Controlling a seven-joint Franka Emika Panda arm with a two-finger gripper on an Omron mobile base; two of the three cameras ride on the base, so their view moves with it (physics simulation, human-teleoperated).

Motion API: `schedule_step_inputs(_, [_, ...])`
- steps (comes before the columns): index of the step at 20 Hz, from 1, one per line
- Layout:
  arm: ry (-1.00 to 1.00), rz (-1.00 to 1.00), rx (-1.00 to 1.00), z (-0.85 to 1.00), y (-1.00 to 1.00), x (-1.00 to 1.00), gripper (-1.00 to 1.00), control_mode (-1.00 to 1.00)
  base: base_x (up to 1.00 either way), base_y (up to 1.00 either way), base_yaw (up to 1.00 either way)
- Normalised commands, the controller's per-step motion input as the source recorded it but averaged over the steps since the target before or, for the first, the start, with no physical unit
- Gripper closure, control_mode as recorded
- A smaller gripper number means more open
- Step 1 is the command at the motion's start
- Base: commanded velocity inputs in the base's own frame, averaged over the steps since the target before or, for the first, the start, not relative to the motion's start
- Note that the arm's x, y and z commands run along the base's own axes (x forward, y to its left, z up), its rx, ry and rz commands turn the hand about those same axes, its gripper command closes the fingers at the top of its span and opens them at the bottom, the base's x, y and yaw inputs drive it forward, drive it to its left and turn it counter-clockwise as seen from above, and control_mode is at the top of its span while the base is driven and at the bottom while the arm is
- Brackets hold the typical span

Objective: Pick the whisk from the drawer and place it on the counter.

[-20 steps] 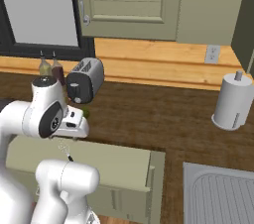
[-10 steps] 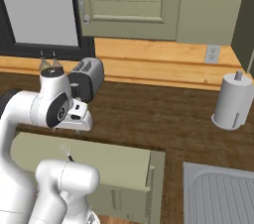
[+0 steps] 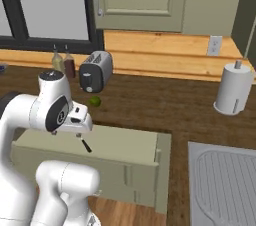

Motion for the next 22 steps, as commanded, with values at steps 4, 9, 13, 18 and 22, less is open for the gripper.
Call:
schedule_step_inputs(4, [0.0, 0.0, 0.0, 0.0, 0.0, 0.0, -1.0, 1.0, -0.1, 0.61, 0.0])
schedule_step_inputs(9, [0.0, 0.0, 0.0, 0.0, 0.0, 0.0, -1.0, 1.0, -0.27, 0.45, 0.0])
schedule_step_inputs(13, [0.0, 0.0, 0.0, 0.0, 0.0, 0.0, -1.0, 1.0, -0.48, 0.01, 0.0])
schedule_step_inputs(18, [-0.03, 0.0, 0.0, 0.0, 0.0, 0.1, -1.0, -1.0, -0.13, 0.0, 0.0])
schedule_step_inputs(22, [-0.02, 0.0, 0.0, -0.19, 0.0, 0.71, -1.0, -1.0, 0.0, 0.0, 0.0])
